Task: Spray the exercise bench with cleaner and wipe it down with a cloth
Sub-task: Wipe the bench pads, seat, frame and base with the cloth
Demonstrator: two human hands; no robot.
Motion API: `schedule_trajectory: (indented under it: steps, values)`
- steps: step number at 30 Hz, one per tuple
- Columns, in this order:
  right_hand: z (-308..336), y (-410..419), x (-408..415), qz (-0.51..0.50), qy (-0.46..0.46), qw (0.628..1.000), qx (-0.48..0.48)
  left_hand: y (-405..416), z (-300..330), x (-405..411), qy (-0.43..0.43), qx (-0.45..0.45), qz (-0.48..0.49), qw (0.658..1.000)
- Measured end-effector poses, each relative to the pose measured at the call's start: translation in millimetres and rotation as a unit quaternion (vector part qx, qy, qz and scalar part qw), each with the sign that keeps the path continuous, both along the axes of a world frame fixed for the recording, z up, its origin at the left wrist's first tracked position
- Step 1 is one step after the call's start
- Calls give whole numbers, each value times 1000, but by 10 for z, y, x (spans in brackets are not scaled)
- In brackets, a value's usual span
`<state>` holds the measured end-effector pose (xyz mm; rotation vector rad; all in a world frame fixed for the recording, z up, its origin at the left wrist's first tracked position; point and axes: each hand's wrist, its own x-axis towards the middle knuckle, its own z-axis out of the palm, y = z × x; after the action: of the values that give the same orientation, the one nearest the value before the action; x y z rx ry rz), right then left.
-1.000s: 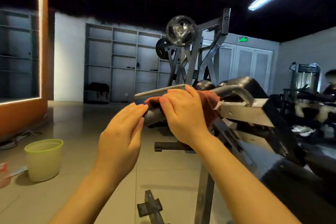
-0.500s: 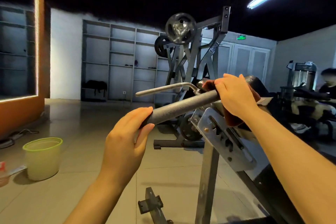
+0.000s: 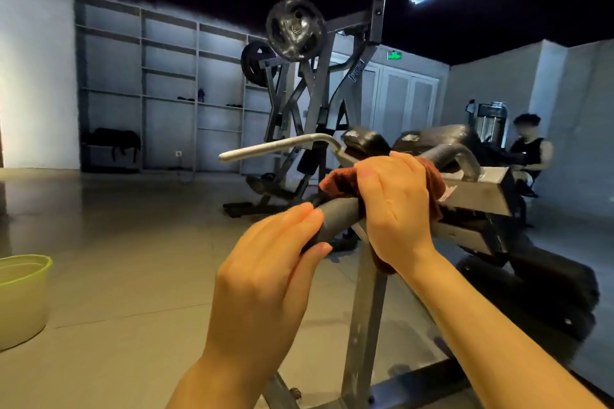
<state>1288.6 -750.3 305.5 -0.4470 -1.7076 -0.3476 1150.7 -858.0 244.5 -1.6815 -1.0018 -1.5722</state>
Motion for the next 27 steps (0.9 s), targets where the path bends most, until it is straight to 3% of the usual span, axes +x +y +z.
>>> schedule_trajectory:
  steps: [9, 12, 16, 22, 27]
  values:
    - [5, -18, -34, -33, -1, 999, -35, 46, 14, -54, -5, 23, -59, 998]
    - [-10, -124, -76, -15, 25, 997, -70, 85, 35, -137, 14, 33, -96, 995]
    - [-92, -333, -212, -67, 5, 995, -80, 171, 24, -259, 32, 48, -169, 984]
    - [-166, -705, -495, -100, 59, 977, -180, 354, -27, -435, 19, 56, -345, 937]
    - [-40, -995, -785, -84, 177, 911, -363, 413, -89, -446, 6, 27, -476, 879]
